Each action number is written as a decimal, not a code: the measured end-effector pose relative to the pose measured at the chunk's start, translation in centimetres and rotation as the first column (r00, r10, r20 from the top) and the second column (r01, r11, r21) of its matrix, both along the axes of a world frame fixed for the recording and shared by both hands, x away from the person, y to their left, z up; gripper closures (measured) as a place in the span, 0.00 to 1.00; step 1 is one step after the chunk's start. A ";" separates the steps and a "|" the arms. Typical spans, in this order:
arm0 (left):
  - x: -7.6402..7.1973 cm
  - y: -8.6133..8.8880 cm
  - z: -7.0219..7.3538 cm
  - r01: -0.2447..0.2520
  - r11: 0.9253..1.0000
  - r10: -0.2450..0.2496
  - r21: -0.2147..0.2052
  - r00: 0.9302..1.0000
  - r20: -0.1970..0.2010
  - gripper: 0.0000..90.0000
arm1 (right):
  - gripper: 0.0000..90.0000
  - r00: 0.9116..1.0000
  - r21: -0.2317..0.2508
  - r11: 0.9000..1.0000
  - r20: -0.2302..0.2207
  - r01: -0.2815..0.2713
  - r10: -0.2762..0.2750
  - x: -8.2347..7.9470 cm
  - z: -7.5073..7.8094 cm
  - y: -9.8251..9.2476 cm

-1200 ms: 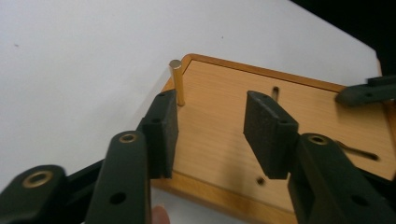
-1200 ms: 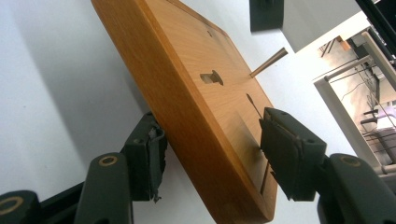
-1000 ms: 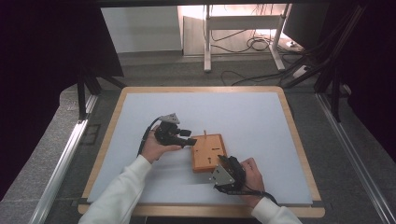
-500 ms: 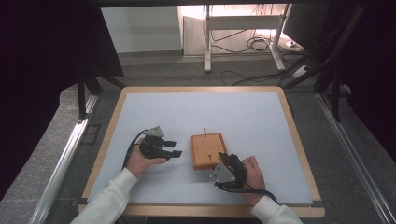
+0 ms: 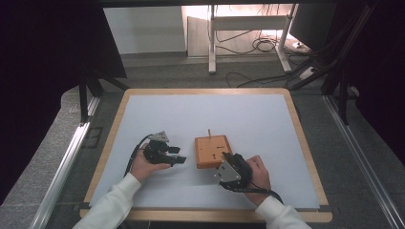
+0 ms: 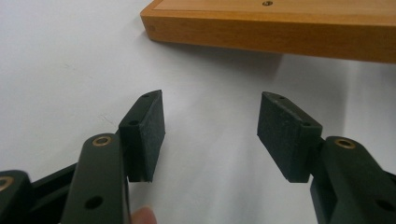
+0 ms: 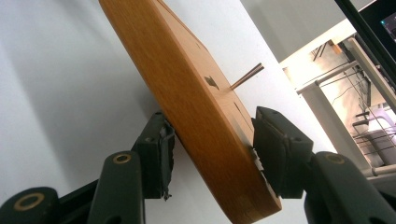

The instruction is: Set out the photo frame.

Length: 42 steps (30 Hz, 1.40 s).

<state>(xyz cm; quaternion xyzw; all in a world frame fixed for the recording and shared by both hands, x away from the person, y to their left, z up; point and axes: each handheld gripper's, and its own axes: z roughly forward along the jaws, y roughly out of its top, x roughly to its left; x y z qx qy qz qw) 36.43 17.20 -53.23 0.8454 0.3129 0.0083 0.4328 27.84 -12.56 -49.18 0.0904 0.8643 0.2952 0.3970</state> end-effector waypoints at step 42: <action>0.1 0.1 -0.5 0.002 1.000 -0.002 -0.005 1.000 -0.012 0.46 | 0.73 0.995 -0.113 0.989 -0.034 -0.098 0.094 3.7 4.0 2.4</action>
